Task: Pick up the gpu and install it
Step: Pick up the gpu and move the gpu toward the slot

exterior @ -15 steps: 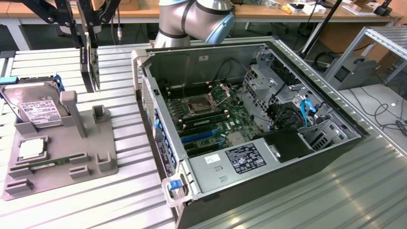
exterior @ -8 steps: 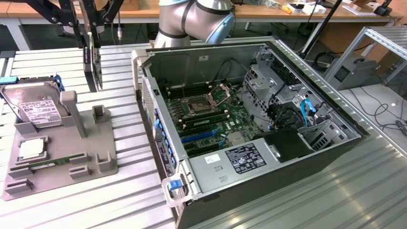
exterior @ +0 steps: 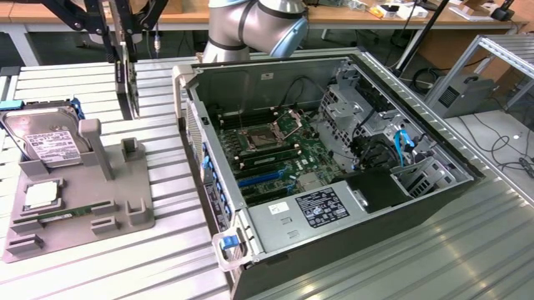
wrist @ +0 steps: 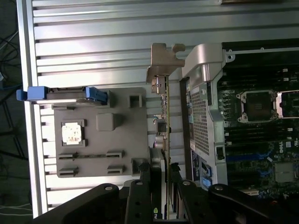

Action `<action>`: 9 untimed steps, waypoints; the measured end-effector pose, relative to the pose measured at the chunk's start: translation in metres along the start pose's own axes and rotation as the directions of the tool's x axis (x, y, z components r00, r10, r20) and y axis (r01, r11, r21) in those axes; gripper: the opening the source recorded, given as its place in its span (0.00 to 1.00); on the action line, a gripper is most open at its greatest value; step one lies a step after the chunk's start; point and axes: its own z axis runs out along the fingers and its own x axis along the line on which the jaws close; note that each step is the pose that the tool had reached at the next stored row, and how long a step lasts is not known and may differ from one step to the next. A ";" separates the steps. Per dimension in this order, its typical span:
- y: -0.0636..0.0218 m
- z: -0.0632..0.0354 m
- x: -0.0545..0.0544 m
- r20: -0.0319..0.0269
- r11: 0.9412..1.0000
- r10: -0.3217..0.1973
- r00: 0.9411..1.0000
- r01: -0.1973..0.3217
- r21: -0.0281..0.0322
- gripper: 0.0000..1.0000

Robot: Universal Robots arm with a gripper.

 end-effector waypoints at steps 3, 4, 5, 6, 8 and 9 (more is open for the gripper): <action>0.0002 0.0001 -0.003 0.000 1.000 0.000 1.000 0.000 0.000 0.27; 0.0003 0.0001 -0.004 0.000 1.000 0.000 1.000 0.000 0.000 0.27; 0.0003 0.0001 -0.004 0.000 1.000 0.000 1.000 0.000 0.000 0.27; 0.0004 0.0001 -0.005 0.000 1.000 0.000 1.000 0.000 0.000 0.27; 0.0005 0.0001 -0.006 0.000 1.000 0.000 1.000 0.000 0.000 0.27; 0.0005 0.0002 -0.007 0.000 1.000 0.000 1.000 0.000 0.000 0.27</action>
